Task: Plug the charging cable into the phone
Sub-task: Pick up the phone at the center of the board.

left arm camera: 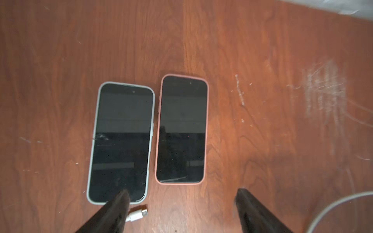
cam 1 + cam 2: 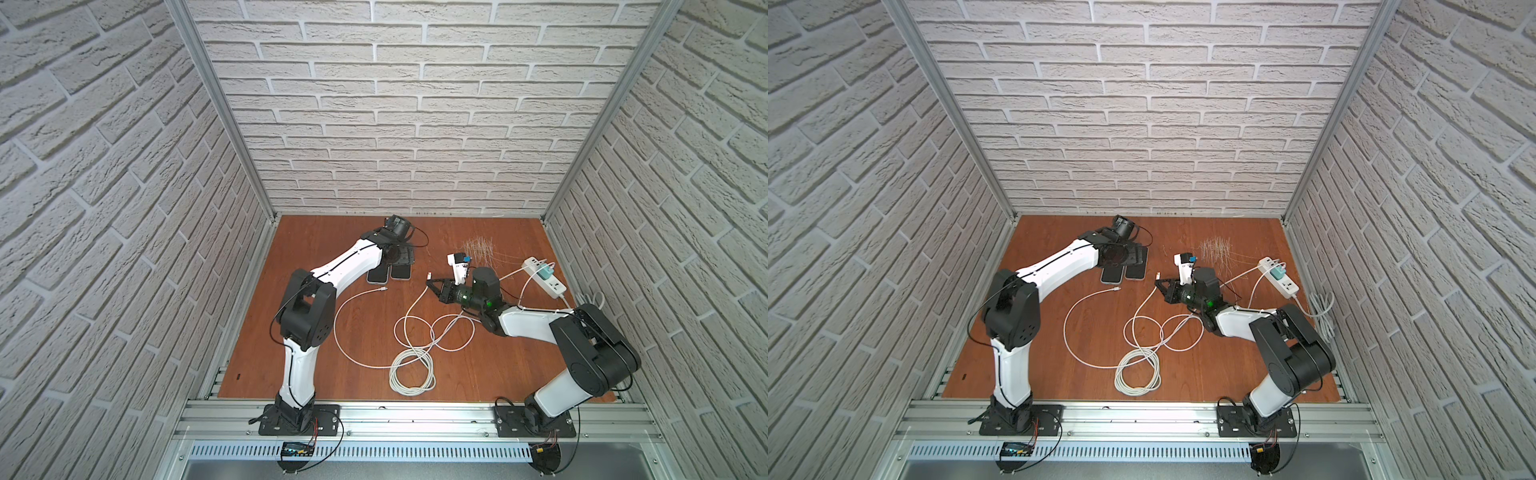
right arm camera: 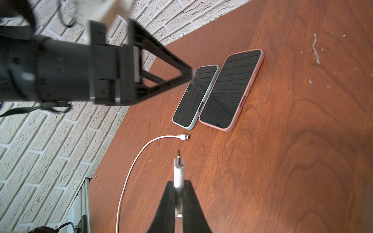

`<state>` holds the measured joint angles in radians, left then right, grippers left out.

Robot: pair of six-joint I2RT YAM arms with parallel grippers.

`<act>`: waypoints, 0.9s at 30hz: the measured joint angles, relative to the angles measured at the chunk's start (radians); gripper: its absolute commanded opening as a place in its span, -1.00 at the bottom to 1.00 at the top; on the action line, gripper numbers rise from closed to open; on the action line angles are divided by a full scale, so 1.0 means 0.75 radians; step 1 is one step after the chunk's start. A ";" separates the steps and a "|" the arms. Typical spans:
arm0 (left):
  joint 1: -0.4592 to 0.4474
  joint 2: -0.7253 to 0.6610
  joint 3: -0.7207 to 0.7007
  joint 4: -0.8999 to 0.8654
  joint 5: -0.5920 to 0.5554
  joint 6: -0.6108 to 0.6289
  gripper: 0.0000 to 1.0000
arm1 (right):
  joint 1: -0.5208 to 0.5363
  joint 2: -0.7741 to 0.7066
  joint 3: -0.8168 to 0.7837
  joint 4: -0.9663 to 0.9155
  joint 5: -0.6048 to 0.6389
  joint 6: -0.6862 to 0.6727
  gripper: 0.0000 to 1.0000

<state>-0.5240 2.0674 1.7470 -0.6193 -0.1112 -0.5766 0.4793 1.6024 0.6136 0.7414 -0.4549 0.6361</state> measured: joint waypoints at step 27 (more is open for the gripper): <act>0.028 0.482 0.548 -0.256 0.087 0.074 0.76 | 0.000 0.013 0.000 0.001 -0.001 0.001 -0.93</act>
<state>-0.5030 2.4290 2.1582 -0.8112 -0.0456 -0.5213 0.4793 1.6123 0.6136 0.7418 -0.4557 0.6369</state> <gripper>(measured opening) 0.877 0.120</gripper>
